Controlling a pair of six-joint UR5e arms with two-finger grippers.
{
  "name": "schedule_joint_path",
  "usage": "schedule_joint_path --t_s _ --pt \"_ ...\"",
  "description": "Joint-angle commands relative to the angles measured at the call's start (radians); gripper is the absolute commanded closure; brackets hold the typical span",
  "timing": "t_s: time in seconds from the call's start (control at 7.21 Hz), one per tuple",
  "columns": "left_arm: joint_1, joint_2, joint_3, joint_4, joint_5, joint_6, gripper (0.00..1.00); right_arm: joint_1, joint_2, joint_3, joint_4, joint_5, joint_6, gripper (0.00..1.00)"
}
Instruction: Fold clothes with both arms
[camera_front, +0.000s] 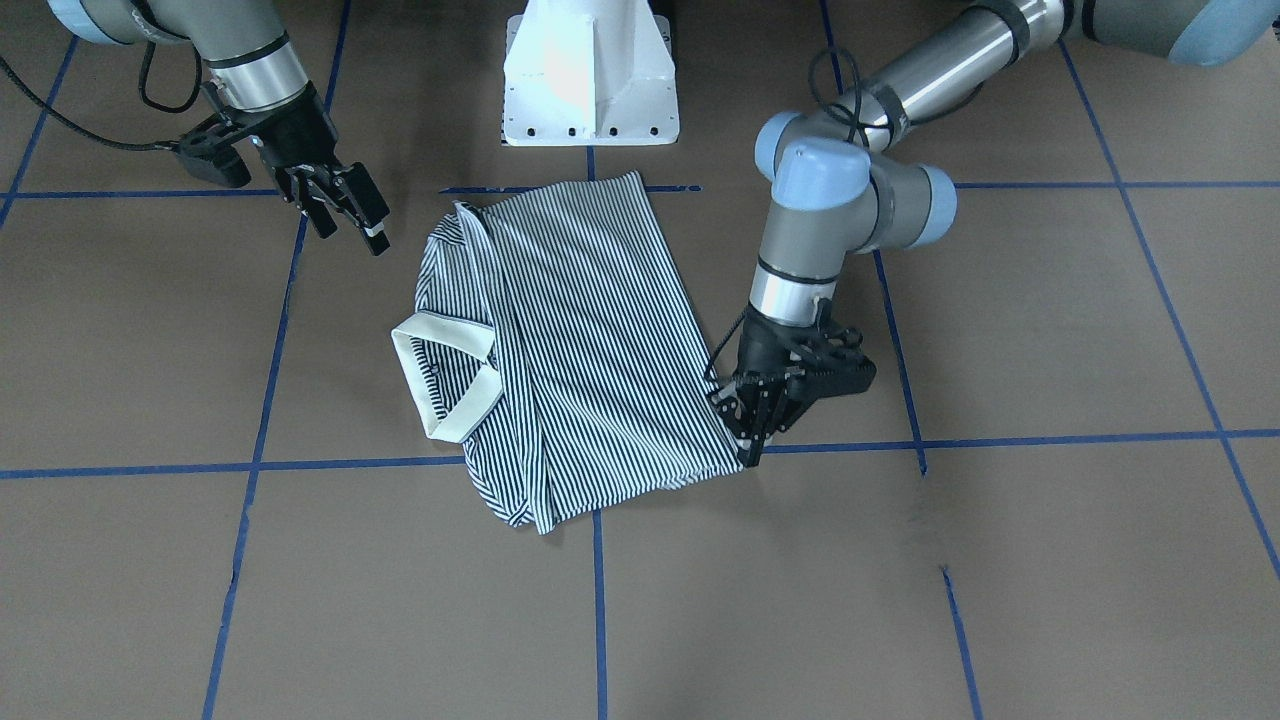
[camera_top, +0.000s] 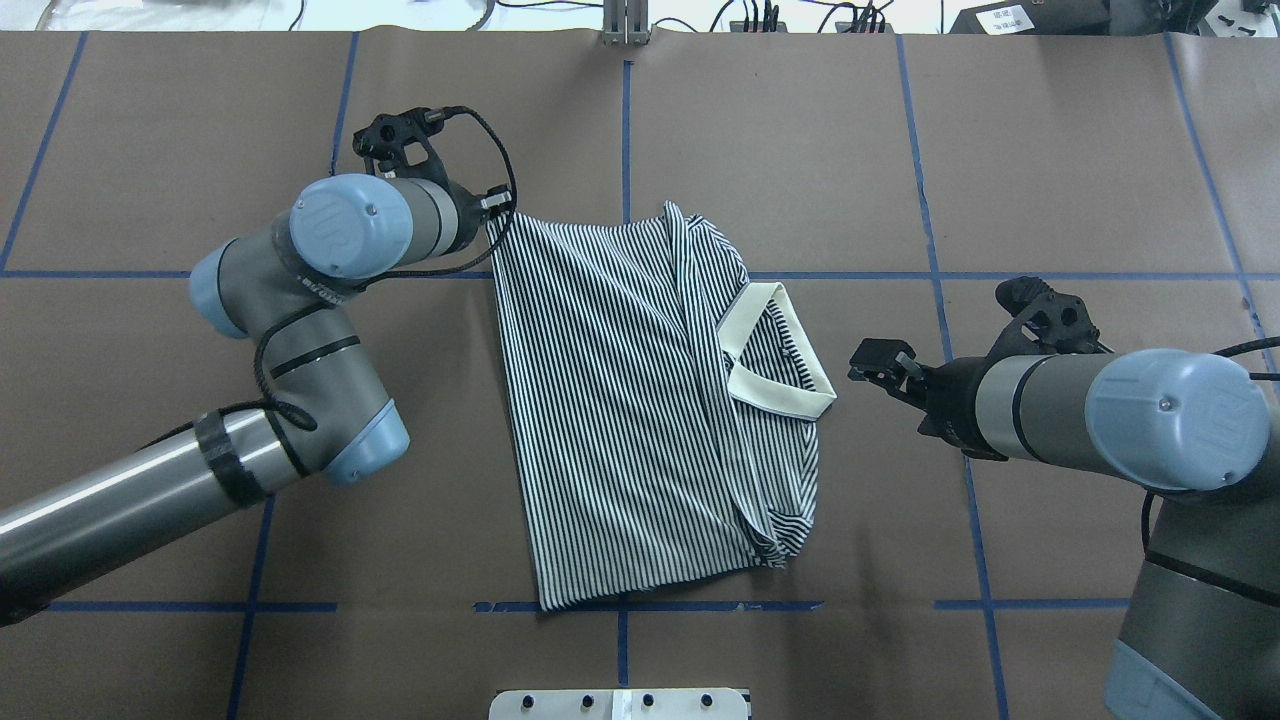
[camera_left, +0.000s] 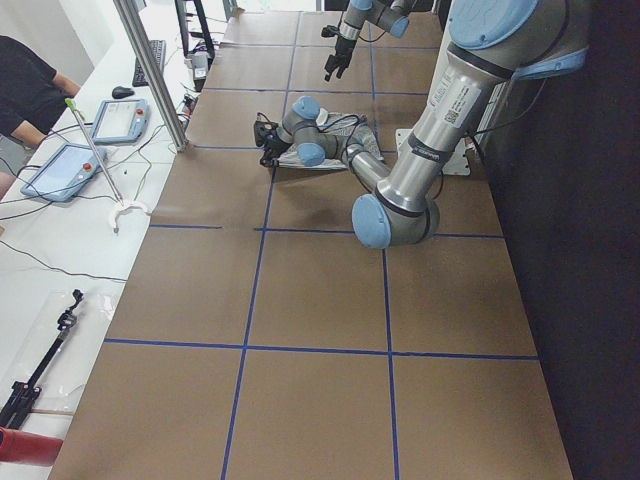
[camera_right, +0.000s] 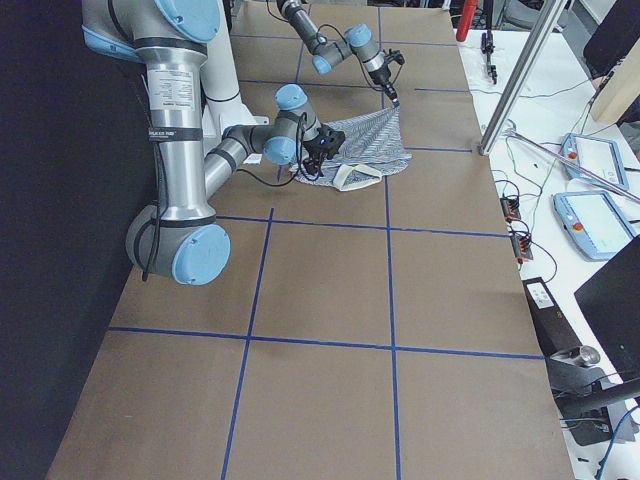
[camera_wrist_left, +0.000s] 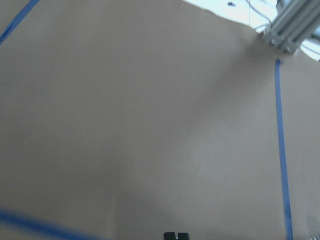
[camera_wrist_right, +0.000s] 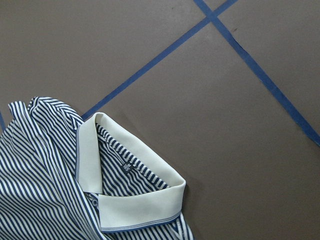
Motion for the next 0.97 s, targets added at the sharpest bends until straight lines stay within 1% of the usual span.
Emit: schedule_joint_path --t_s 0.0,0.14,0.28,0.42,0.56,0.69,0.83 --pt "-0.097 -0.17 0.361 -0.186 -0.011 0.076 1.0 -0.001 0.002 0.0 0.001 -0.001 0.0 0.0" --pt "-0.107 -0.18 0.415 -0.256 -0.014 0.076 0.74 -0.008 0.006 -0.003 0.001 -0.001 0.0 0.0" --pt "-0.11 -0.159 0.368 -0.262 -0.019 0.07 0.56 -0.009 0.025 -0.009 0.003 0.006 0.0 0.0" --pt "-0.099 -0.052 0.204 -0.261 -0.04 0.067 0.54 -0.026 0.085 -0.038 -0.002 0.006 0.0 0.0" --pt "-0.066 0.093 -0.021 -0.25 -0.098 0.067 0.53 -0.05 0.155 -0.068 -0.044 -0.001 0.0 0.0" --pt "-0.061 0.16 -0.125 -0.247 -0.181 0.051 0.52 -0.078 0.273 -0.099 -0.168 -0.001 0.0 0.0" --pt "-0.061 0.209 -0.178 -0.247 -0.212 -0.009 0.52 -0.121 0.4 -0.153 -0.3 -0.004 -0.003 0.0"
